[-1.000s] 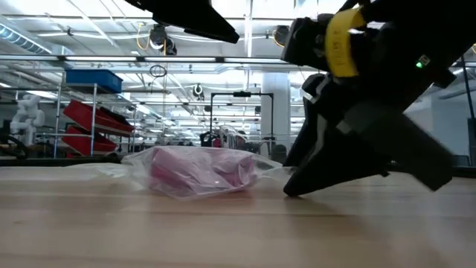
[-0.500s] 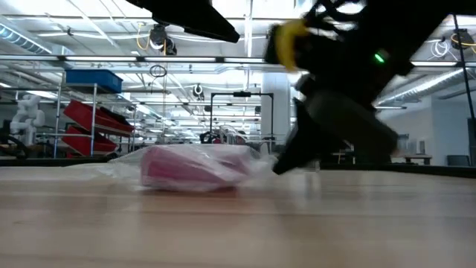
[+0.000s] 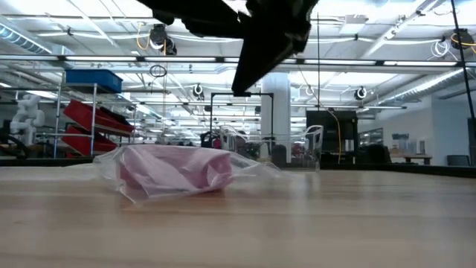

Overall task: Roll bandage
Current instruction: Close the zip bag

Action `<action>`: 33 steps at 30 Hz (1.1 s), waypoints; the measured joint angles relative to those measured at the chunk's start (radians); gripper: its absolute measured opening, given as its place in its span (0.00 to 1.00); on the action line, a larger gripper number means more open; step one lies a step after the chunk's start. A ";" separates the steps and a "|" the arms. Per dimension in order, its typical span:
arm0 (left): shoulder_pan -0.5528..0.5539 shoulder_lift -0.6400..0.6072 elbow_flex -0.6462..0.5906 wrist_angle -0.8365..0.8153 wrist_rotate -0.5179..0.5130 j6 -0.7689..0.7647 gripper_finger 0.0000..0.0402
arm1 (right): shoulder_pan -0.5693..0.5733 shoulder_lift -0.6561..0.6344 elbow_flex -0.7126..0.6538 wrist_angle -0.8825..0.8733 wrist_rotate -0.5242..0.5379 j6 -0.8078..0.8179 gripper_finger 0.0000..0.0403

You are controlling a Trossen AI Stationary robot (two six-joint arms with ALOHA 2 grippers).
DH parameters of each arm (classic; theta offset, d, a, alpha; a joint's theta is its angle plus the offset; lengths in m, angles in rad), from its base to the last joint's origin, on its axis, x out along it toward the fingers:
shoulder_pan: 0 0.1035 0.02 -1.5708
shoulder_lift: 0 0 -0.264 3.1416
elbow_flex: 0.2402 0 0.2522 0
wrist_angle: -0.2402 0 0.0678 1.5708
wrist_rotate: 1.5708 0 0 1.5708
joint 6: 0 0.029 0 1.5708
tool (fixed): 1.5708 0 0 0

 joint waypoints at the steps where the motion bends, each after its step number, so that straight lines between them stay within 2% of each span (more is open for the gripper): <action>1: 0.000 0.001 0.000 0.001 0.001 -0.006 0.63 | 0.000 0.002 0.022 -0.018 -0.008 -0.010 0.00; 5: 0.000 0.004 0.000 -0.009 0.002 -0.006 0.63 | 0.005 -0.011 0.087 -0.132 -0.009 -0.051 0.00; 9: -0.001 -0.003 0.000 -0.022 -0.038 -0.006 0.63 | 0.034 -0.004 0.044 -0.195 0.072 0.000 0.00; 15: -0.008 -0.025 0.001 -0.034 -0.116 -0.005 0.63 | 0.116 -0.001 -0.119 -0.041 0.137 0.047 0.00; 18: -0.012 -0.028 0.006 -0.040 -0.150 -0.004 0.63 | 0.149 -0.001 -0.192 0.080 0.197 0.029 0.00; 20: -0.012 -0.029 0.010 -0.038 -0.159 -0.004 0.63 | 0.166 -0.001 -0.236 0.138 0.192 -0.022 0.02; 24: -0.012 -0.029 0.010 -0.045 -0.161 -0.004 0.63 | 0.183 -0.001 -0.328 0.217 0.165 -0.012 0.13; 30: -0.012 -0.040 0.010 -0.071 -0.163 -0.004 0.63 | 0.175 -0.001 -0.418 0.405 0.164 -0.023 0.39; 33: -0.015 -0.057 0.010 -0.077 -0.165 -0.004 0.63 | 0.170 0.003 -0.434 0.431 0.173 -0.072 0.51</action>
